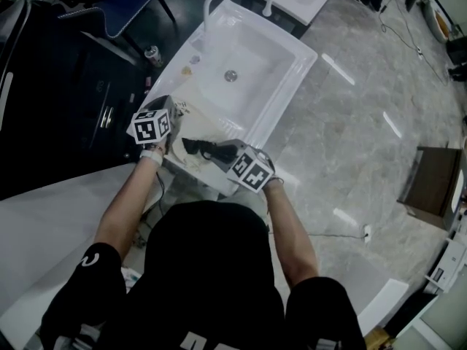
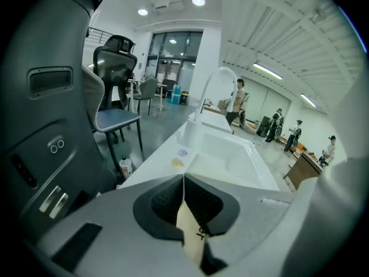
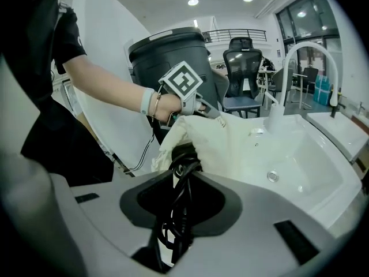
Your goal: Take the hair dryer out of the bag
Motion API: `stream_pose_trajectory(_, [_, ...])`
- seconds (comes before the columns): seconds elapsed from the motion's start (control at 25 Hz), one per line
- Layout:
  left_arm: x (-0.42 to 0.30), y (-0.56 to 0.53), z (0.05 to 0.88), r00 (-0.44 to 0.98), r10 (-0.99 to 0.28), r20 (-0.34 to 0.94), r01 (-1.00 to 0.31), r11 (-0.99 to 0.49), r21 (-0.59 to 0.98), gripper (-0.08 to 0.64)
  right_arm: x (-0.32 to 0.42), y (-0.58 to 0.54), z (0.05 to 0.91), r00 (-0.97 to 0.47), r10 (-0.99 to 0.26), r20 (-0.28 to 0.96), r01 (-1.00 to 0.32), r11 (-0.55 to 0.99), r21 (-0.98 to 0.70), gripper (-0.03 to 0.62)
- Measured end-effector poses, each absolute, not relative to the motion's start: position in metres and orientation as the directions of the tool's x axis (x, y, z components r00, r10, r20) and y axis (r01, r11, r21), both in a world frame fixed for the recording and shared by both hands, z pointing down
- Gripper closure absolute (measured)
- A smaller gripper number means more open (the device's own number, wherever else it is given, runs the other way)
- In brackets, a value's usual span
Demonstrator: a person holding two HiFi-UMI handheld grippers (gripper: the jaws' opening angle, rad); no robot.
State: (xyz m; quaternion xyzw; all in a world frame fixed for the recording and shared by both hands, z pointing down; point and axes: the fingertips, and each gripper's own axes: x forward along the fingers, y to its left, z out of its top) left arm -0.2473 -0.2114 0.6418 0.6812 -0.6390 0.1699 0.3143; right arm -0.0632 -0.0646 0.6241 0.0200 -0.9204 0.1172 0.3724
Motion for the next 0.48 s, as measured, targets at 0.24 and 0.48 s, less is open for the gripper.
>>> stream_pose_trajectory(0.24, [-0.231, -0.195, 0.658, 0.195, -0.701, 0.687, -0.972, -0.044, 0.231, 0.557, -0.056, -0.077, 0.634, -0.681, -0.023, 0.732, -0.153, 0.982, -0.112, 0.492])
stream_pose_trajectory(0.48, [-0.204, -0.190, 0.674, 0.262, -0.651, 0.713, -0.964, -0.149, 0.218, 0.557, -0.042, -0.075, 0.679, -0.627, 0.000, 0.779, -0.230, 0.955, -0.185, 0.492])
